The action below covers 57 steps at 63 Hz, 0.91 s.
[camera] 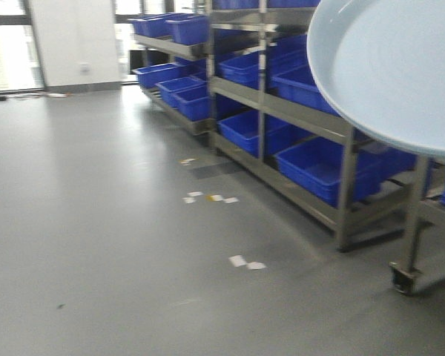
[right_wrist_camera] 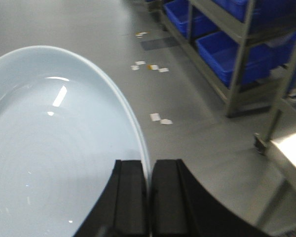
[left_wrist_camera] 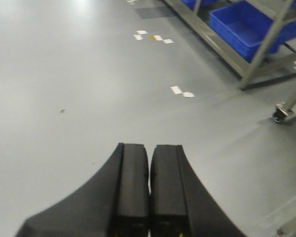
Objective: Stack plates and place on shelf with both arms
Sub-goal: 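Drive the base away from the table holding the plates in the right gripper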
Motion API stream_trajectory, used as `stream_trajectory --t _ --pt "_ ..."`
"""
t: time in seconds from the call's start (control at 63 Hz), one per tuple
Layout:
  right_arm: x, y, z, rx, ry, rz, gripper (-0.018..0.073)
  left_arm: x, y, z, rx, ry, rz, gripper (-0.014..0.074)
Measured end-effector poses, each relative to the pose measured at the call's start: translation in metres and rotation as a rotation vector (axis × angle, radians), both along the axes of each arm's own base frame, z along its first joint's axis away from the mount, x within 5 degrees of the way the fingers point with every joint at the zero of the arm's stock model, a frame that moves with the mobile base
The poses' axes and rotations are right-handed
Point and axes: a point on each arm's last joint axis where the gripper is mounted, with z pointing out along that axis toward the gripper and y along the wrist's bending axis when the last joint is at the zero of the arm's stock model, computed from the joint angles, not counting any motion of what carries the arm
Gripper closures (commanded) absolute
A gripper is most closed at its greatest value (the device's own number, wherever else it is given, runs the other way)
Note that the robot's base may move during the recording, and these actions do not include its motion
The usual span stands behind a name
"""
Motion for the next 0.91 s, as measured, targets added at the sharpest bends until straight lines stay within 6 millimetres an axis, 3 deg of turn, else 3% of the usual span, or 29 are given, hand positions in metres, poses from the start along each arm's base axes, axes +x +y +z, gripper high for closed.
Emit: stream_trajectory --t 0.905 --pt "0.0 0.0 0.0 0.0 0.0 0.0 0.0511 0.0 0.0 0.0 0.0 0.0 0.0 0.0508"
